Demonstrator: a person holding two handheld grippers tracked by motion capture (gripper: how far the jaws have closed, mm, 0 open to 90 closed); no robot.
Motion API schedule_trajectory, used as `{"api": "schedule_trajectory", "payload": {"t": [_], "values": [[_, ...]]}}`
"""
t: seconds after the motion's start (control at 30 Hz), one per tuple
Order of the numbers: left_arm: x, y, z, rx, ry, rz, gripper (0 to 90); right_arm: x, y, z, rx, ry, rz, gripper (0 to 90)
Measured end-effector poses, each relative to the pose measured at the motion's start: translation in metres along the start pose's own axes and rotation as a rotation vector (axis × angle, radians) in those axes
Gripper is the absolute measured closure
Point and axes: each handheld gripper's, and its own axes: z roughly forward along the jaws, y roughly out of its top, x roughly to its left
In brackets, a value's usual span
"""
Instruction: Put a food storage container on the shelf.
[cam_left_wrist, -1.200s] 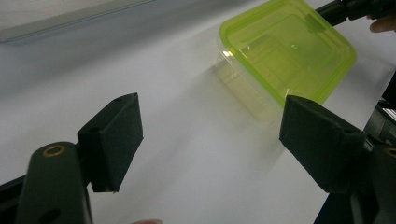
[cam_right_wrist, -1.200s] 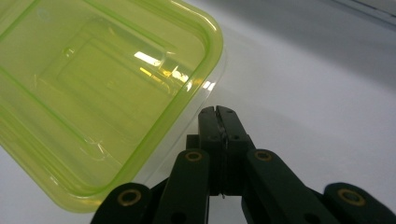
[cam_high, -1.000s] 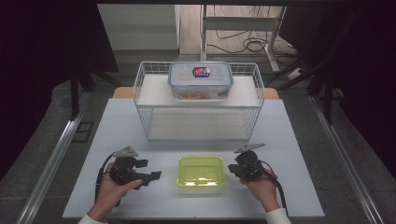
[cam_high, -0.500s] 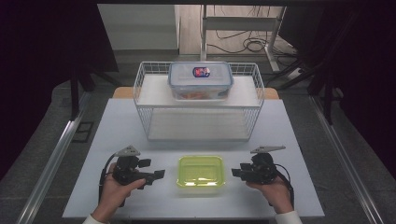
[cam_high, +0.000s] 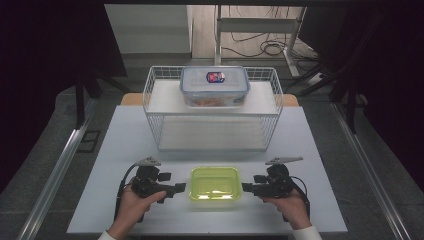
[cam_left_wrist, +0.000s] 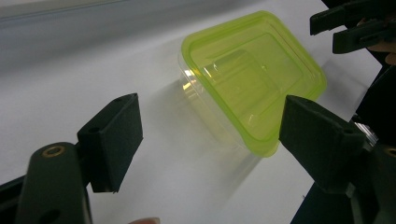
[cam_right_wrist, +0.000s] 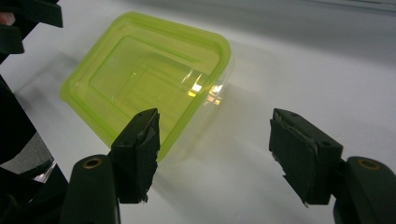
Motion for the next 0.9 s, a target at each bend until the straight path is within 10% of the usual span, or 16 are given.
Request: {"api": "schedule_trajectory", "payload": {"t": [0.9], "values": [[0.004,0.009,0.046,0.092,-0.109,-0.133,35.7,-0.001,0.003,0.031,-0.001,0.046,0.059,39.5]]}}
